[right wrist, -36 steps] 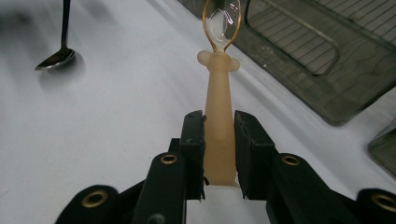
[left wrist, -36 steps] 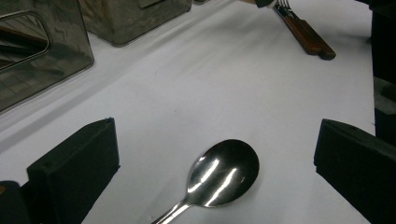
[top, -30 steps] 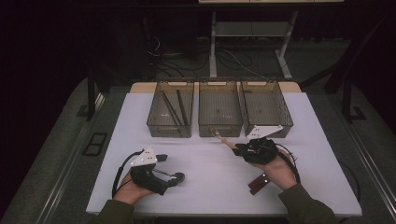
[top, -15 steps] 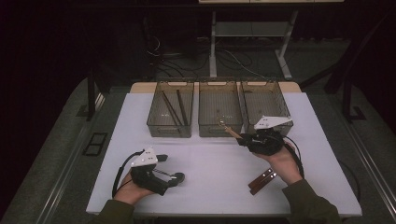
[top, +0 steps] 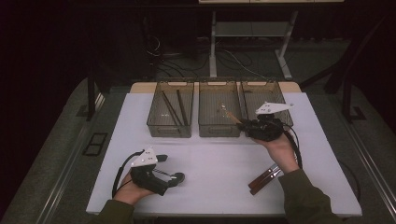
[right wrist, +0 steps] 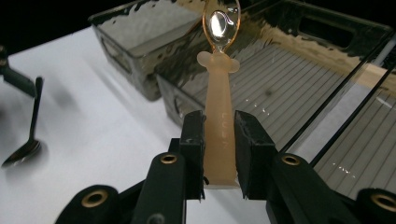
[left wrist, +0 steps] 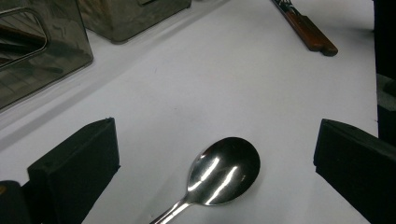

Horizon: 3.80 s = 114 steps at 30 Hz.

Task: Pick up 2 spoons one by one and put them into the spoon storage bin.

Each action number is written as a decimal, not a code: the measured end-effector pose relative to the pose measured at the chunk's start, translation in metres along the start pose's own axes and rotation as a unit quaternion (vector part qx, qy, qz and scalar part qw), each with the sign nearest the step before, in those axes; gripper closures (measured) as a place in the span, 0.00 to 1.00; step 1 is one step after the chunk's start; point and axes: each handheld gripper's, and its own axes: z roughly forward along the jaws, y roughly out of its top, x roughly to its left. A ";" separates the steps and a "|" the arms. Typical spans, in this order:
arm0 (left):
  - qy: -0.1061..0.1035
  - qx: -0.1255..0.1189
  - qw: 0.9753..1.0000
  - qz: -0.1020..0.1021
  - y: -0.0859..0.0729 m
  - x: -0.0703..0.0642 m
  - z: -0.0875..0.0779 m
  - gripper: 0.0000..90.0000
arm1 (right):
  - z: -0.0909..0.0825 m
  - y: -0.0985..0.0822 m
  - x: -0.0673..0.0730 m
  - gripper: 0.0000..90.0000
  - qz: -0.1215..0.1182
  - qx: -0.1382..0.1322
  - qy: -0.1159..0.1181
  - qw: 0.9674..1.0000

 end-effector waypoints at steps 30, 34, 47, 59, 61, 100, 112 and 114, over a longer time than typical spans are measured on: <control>-0.007 -0.003 1.000 0.002 0.003 -0.004 0.005 0.00 | 0.064 0.028 -0.036 0.82 0.028 0.055 -0.025 0.998; -0.007 -0.003 1.000 0.002 0.003 -0.004 0.005 0.00 | 0.072 0.025 -0.037 0.82 0.024 0.076 -0.028 0.996; -0.008 -0.003 1.000 0.003 0.003 -0.004 0.005 0.00 | 0.068 0.025 -0.038 0.58 0.032 0.064 -0.022 0.997; -0.004 0.003 1.000 0.005 0.002 -0.003 0.004 0.00 | 0.036 0.020 -0.034 0.33 0.045 0.043 -0.007 0.998; -0.002 0.003 1.000 0.002 0.002 -0.003 0.004 0.00 | 0.029 0.017 -0.033 0.30 0.042 0.041 -0.003 0.998; -0.009 0.033 0.999 -0.025 0.003 0.000 -0.009 0.94 | -0.051 -0.114 -0.001 0.20 0.037 0.004 -0.032 0.999; -0.070 0.081 0.994 -0.002 -0.004 -0.018 0.002 0.99 | -0.064 -0.131 0.010 0.20 0.030 0.019 -0.032 0.999; -0.074 0.096 0.993 0.005 -0.005 -0.020 0.005 0.99 | -0.065 -0.133 0.011 0.20 0.029 0.020 -0.032 0.999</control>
